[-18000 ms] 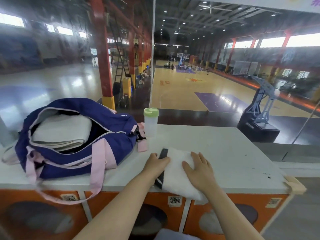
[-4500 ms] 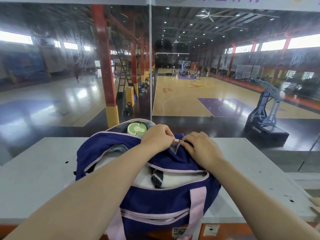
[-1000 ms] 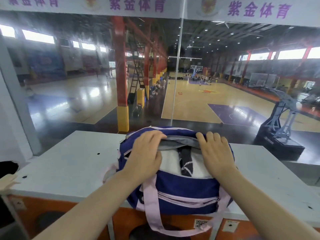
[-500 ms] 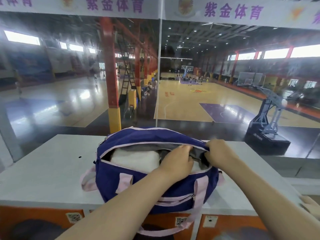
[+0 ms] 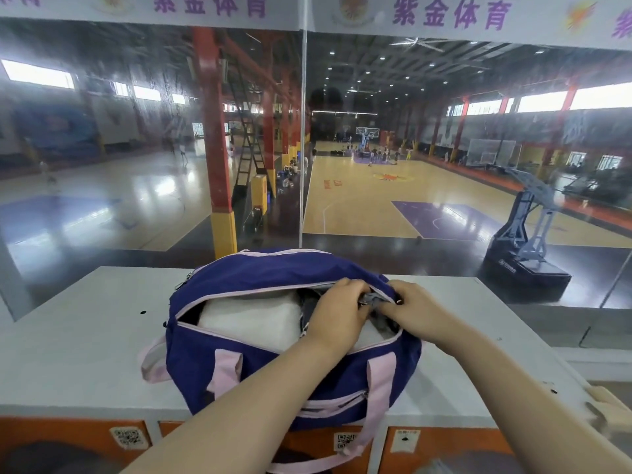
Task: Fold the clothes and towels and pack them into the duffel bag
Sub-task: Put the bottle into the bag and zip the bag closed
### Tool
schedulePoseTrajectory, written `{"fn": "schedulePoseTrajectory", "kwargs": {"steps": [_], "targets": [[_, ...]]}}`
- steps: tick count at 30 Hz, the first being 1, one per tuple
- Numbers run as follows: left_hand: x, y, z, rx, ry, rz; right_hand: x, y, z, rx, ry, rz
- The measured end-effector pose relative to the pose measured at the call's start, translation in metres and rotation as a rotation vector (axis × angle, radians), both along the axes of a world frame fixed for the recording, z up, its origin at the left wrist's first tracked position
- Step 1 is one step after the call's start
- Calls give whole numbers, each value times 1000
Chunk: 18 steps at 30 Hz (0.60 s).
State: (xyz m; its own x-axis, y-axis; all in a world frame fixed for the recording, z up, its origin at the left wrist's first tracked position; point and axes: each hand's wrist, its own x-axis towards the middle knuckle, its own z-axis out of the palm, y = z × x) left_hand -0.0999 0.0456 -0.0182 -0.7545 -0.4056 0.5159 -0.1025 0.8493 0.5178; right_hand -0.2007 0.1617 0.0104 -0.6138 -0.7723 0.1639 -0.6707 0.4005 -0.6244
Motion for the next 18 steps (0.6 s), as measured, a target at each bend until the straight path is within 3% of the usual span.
{"fn": "schedulePoseTrajectory", "kwargs": {"steps": [6, 11, 18], "targets": [[7, -5, 3, -129, -100, -33, 1, -10, -2, 98, 160, 10], [13, -10, 14, -269, -154, 7, 4, -12, 2, 66, 158, 20], [18, -8, 21, -229, -122, 41, 8, -14, 6, 68, 173, 16]]}}
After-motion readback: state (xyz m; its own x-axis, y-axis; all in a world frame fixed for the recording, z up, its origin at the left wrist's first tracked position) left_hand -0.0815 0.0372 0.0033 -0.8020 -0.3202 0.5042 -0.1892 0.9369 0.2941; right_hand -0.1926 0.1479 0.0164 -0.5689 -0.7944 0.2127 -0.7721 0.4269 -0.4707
